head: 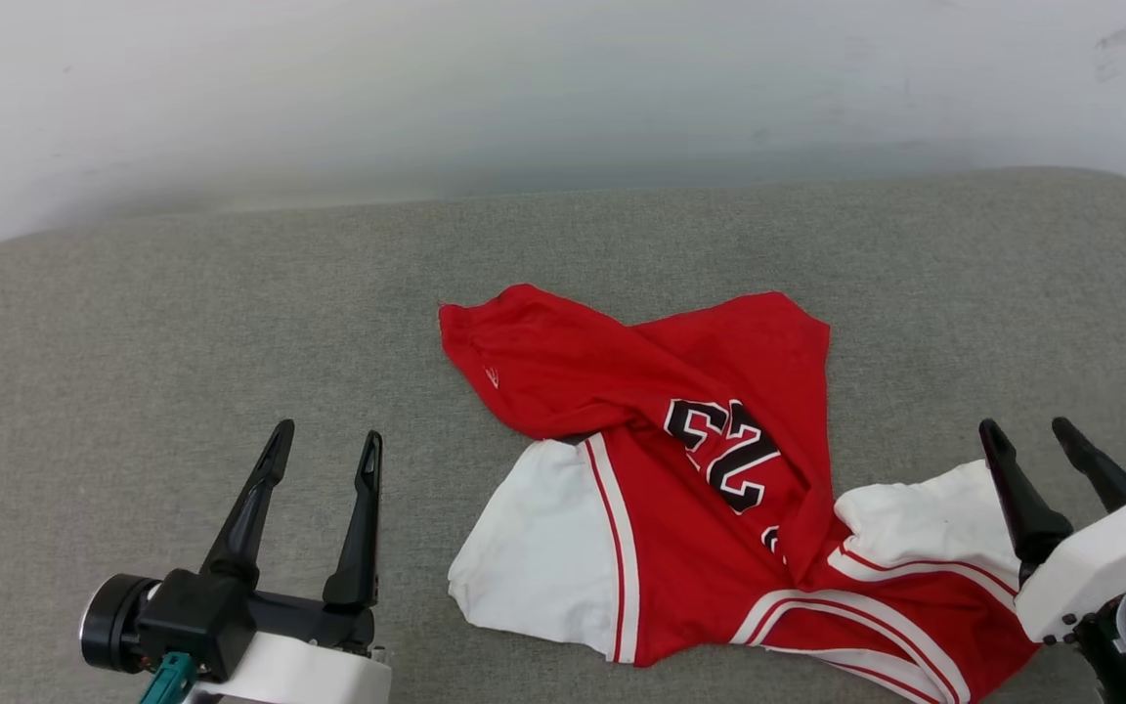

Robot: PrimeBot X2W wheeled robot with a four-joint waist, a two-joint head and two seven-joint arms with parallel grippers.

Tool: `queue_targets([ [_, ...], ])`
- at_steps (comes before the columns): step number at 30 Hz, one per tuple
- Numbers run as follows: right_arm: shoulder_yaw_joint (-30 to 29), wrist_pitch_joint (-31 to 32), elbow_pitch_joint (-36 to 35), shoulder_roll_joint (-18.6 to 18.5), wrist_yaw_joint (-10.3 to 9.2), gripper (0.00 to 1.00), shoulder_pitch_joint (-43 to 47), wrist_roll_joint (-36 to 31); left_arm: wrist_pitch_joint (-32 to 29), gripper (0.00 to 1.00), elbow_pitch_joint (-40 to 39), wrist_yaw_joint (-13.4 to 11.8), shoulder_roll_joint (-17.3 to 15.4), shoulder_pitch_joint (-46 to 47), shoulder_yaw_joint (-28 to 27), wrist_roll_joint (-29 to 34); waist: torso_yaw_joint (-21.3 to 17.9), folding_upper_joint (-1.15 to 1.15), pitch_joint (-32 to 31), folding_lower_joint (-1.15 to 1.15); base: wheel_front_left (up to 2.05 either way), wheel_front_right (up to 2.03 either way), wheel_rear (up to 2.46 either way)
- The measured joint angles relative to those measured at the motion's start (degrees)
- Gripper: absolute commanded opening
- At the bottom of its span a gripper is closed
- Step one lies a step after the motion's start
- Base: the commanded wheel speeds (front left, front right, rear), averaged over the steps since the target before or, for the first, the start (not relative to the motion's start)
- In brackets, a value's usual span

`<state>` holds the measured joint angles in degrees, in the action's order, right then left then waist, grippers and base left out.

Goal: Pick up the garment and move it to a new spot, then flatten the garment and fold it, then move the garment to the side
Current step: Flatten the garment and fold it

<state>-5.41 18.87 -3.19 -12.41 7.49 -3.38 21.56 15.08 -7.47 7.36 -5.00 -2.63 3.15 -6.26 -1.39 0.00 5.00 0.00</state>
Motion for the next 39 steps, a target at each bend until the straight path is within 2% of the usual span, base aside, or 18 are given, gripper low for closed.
queue_targets([
  [5, 0.7, -9.1, -1.1, 0.8, 0.01, 1.0, 0.5, -0.1, 0.0, 1.0, -0.1, 0.0, -0.8, -0.1, 1.1, -0.7, -1.0, 0.0, 0.7, 0.0, 0.0, 0.0, 0.0],
  [9, 0.8, -14.5, -1.9, 1.1, 0.01, 1.0, 0.8, -1.0, -2.2, 1.0, 1.3, 0.0, -2.8, -0.3, 5.2, -1.7, -1.9, 0.0, 1.8, 0.0, 0.0, 0.0, 0.0],
  [13, 0.4, -16.7, -2.2, 1.8, 0.0, 1.0, 0.7, -1.9, -16.6, 1.0, 1.4, 0.0, -5.3, 0.0, 10.9, -5.8, -2.5, 0.0, 3.0, 0.0, 0.0, 0.0, 0.0],
  [17, 0.6, -17.8, -2.5, 2.3, 0.01, 1.0, 0.7, -2.6, -30.7, 1.0, -0.1, 0.0, -8.5, 2.3, 13.2, -7.7, -3.0, 0.0, 4.6, 0.0, 0.0, 0.0, 0.0],
  [22, 1.7, -18.1, -1.9, 2.5, 0.01, 1.0, 0.3, -3.3, -42.1, 1.0, 1.4, -1.0, -11.0, 4.0, 13.2, -7.2, -3.8, 0.0, 6.4, 0.0, 0.0, 0.0, 0.0],
  [26, 2.5, -18.9, -1.3, 3.0, 0.01, 1.0, -0.1, -3.3, -44.0, 1.0, 3.9, -1.9, -11.0, 4.3, 12.9, -7.5, -4.5, 0.0, 7.9, 0.0, 0.0, 0.0, 0.0],
  [31, 2.7, -19.4, -0.7, 3.0, 0.01, 1.0, -0.1, -3.4, -43.3, 1.0, 8.1, -2.0, -11.0, 5.1, 12.6, -8.0, -4.7, 0.0, 9.3, 0.0, 0.0, 0.0, 0.0],
  [32, 2.9, -19.3, -0.5, 3.0, 0.01, 1.0, -0.1, -3.4, -42.8, 0.49, 8.8, -2.0, -10.9, 5.4, 12.5, -8.1, -4.6, 0.0, 9.5, 0.0, 0.0, 0.0, 0.0],
  [33, 3.1, -19.3, -0.4, 2.9, 0.01, 1.0, -0.1, -3.5, -42.1, 0.05, 9.4, -2.0, -10.7, 5.6, 12.5, -8.1, -4.5, 0.0, 9.6, 0.0, 0.0, 0.0, 0.0],
  [34, 3.2, -19.3, -0.3, 2.9, 0.01, 1.0, -0.1, -3.5, -41.4, 0.0, 9.8, -2.0, -10.7, 6.0, 12.4, -8.3, -4.3, 0.0, 9.6, 0.0, 0.0, 0.0, 0.0],
  [39, 3.2, -18.8, 0.4, 2.8, 0.01, 1.0, -0.1, -4.4, -35.8, 0.0, 11.4, -3.6, -10.4, 7.2, 10.1, -8.6, -3.0, 0.0, 8.9, 0.0, 0.0, 0.0, 0.0],
])
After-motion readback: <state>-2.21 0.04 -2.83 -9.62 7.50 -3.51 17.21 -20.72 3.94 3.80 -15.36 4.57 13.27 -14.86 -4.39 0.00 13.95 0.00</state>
